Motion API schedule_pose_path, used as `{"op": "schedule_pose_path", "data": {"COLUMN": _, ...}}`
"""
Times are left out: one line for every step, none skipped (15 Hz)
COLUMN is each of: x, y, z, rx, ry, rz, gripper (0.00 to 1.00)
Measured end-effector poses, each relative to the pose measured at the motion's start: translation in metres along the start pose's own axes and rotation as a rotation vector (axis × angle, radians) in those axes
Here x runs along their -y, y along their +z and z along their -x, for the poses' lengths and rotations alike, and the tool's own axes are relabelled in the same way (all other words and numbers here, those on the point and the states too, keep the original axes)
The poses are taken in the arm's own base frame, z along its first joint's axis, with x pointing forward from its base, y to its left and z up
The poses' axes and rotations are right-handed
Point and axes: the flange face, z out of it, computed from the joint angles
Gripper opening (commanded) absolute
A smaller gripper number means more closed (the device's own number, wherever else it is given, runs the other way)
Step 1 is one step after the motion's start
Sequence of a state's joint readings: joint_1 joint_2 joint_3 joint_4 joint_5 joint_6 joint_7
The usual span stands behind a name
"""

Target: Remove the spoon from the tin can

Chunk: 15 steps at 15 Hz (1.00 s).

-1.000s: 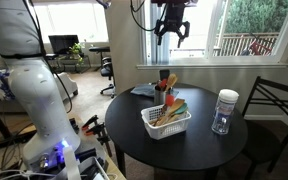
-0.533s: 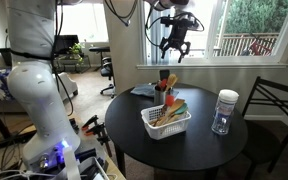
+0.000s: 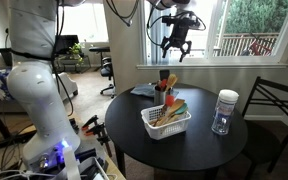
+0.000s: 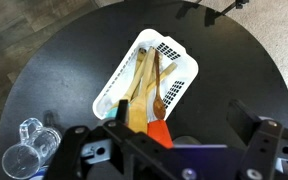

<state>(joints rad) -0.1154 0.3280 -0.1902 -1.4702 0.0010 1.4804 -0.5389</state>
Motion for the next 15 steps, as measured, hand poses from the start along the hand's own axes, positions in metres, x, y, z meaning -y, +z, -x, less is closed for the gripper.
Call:
{"op": "schedule_pose_path", "data": {"x": 0.001, "y": 0.001, "z": -0.001, "rx": 0.004, "ry": -0.004, "rz": 0.006, "gripper": 1.0}}
{"op": "schedule_pose_path", "data": {"x": 0.003, "y": 0.005, "z": -0.003, "rx": 0.011, "ry": -0.01, "rz": 0.012, "gripper": 1.0}}
{"op": "schedule_pose_path", "data": {"x": 0.006, "y": 0.012, "z": -0.008, "rx": 0.019, "ry": -0.022, "rz": 0.02, "gripper": 1.0}}
{"op": "schedule_pose_path", "data": {"x": 0.012, "y": 0.02, "z": -0.014, "rx": 0.03, "ry": -0.039, "rz": 0.028, "gripper": 1.0}}
{"op": "schedule_pose_path", "data": {"x": 0.018, "y": 0.03, "z": -0.024, "rx": 0.038, "ry": -0.06, "rz": 0.038, "gripper": 1.0}}
{"op": "schedule_pose_path", "data": {"x": 0.025, "y": 0.04, "z": -0.036, "rx": 0.042, "ry": -0.082, "rz": 0.045, "gripper": 1.0}}
{"op": "schedule_pose_path", "data": {"x": 0.033, "y": 0.051, "z": -0.051, "rx": 0.042, "ry": -0.105, "rz": 0.049, "gripper": 1.0}}
{"op": "schedule_pose_path", "data": {"x": 0.039, "y": 0.063, "z": -0.066, "rx": 0.038, "ry": -0.126, "rz": 0.053, "gripper": 1.0}}
{"op": "schedule_pose_path", "data": {"x": 0.044, "y": 0.075, "z": -0.082, "rx": 0.031, "ry": -0.146, "rz": 0.059, "gripper": 1.0}}
{"op": "schedule_pose_path", "data": {"x": 0.048, "y": 0.088, "z": -0.098, "rx": 0.022, "ry": -0.168, "rz": 0.066, "gripper": 1.0}}
{"op": "schedule_pose_path", "data": {"x": 0.05, "y": 0.1, "z": -0.113, "rx": 0.008, "ry": -0.19, "rz": 0.078, "gripper": 1.0}}
{"op": "schedule_pose_path", "data": {"x": 0.051, "y": 0.112, "z": -0.127, "rx": -0.013, "ry": -0.211, "rz": 0.092, "gripper": 1.0}}
{"op": "schedule_pose_path", "data": {"x": 0.052, "y": 0.121, "z": -0.14, "rx": -0.039, "ry": -0.231, "rz": 0.111, "gripper": 1.0}}
{"op": "schedule_pose_path", "data": {"x": 0.052, "y": 0.127, "z": -0.15, "rx": -0.064, "ry": -0.247, "rz": 0.128, "gripper": 1.0}}
{"op": "schedule_pose_path", "data": {"x": 0.053, "y": 0.131, "z": -0.159, "rx": -0.092, "ry": -0.26, "rz": 0.146, "gripper": 1.0}}
